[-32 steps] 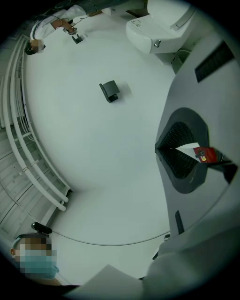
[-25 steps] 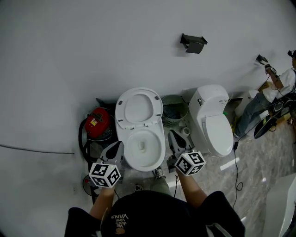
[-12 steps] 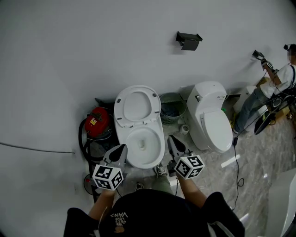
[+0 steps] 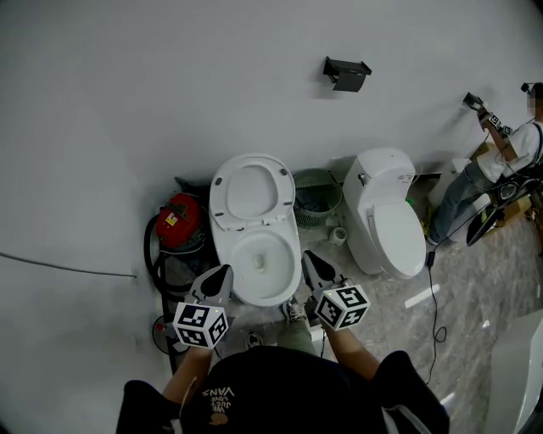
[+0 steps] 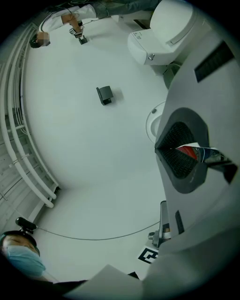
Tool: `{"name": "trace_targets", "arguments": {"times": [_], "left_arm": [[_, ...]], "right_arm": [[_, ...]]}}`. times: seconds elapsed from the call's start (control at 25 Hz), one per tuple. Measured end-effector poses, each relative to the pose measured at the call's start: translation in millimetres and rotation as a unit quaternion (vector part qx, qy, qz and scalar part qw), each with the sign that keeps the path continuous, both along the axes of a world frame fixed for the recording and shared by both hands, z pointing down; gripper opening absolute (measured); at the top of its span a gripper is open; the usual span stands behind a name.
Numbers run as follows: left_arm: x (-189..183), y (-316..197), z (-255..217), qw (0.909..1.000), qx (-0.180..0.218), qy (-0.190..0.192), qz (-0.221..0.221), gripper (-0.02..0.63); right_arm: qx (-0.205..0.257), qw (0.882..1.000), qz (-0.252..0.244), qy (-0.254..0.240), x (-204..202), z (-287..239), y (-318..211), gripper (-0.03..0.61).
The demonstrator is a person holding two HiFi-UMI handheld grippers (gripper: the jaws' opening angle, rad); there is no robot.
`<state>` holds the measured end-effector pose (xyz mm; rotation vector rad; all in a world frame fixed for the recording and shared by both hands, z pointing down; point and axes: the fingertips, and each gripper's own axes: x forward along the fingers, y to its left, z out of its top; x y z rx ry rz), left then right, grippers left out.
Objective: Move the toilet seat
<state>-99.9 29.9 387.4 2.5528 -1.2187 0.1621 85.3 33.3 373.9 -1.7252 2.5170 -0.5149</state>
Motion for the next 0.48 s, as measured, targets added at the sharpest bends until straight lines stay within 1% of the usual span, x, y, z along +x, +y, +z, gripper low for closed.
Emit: {"name": "trace_targets", "arguments": {"times": [0.2,0.48], "left_arm": [[0.2,1.9,2.2,1.0,-0.003,-0.003,-0.002,0.0],[7.4,5.7,5.4,1.0,0.001,0.004,0.003,0.0]], "right_arm": [[-0.005,1.0,-0.005,0.005,-4.4,0.9,-0.1,-0.002],[-0.006,1.0,-0.005,0.006,0.4,6.6,3.9,-0.002]]}}
